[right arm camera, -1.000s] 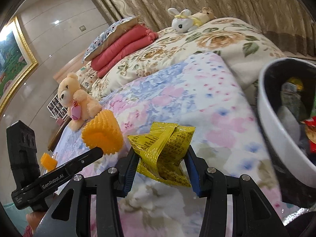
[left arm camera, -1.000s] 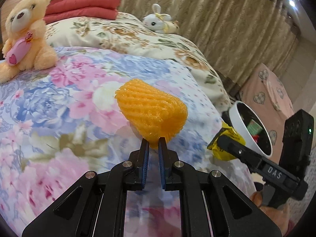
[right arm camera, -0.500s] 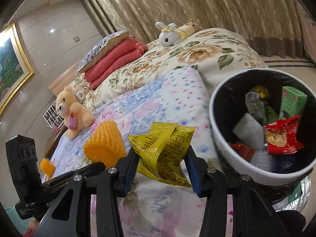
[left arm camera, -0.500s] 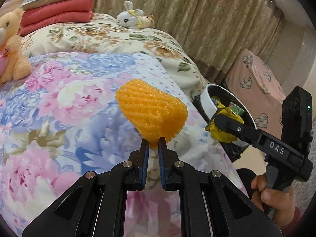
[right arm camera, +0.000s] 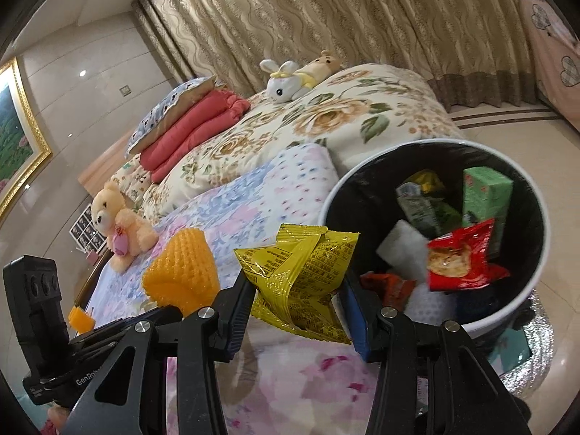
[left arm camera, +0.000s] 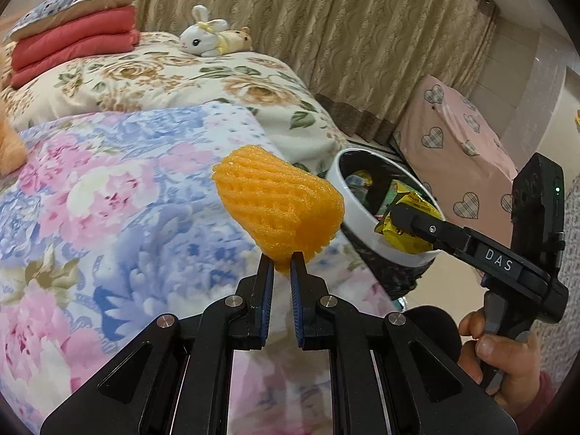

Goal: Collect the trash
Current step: 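Carry the yellow wrapper and orange mesh sleeve over the bin with both grippers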

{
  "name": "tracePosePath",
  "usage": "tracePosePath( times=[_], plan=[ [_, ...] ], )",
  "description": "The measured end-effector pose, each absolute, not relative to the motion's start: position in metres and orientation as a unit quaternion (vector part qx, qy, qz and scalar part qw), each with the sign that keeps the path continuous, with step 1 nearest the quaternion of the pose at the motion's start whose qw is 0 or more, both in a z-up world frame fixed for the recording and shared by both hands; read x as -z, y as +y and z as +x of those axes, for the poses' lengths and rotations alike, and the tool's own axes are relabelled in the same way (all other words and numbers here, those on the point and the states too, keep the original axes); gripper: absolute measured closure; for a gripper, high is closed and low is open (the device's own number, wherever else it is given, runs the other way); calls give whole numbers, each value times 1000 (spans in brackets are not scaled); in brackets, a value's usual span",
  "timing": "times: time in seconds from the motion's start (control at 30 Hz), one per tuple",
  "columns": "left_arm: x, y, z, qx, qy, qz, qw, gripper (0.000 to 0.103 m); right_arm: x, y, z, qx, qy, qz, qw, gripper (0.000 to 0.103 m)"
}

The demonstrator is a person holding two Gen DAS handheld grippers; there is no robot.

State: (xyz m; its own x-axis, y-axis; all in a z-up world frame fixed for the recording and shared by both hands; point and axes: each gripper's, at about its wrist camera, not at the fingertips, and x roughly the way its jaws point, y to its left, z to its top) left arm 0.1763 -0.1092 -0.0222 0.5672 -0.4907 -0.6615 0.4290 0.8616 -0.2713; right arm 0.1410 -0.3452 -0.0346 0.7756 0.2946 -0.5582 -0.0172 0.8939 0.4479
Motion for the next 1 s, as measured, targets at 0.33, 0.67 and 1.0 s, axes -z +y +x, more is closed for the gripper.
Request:
tracePosePath(
  times=[0.33, 0.67, 1.0],
  plan=[
    [11, -157, 178, 297, 378, -15, 877, 94, 33, -384, 131, -50, 317, 220, 921, 54],
    [6, -195, 184, 320, 377, 8, 869, 94, 35, -413, 130, -27, 317, 221, 922, 53],
    [6, -218, 189, 329, 378, 25, 865, 94, 38, -432, 136, -16, 320, 224, 921, 53]
  ],
)
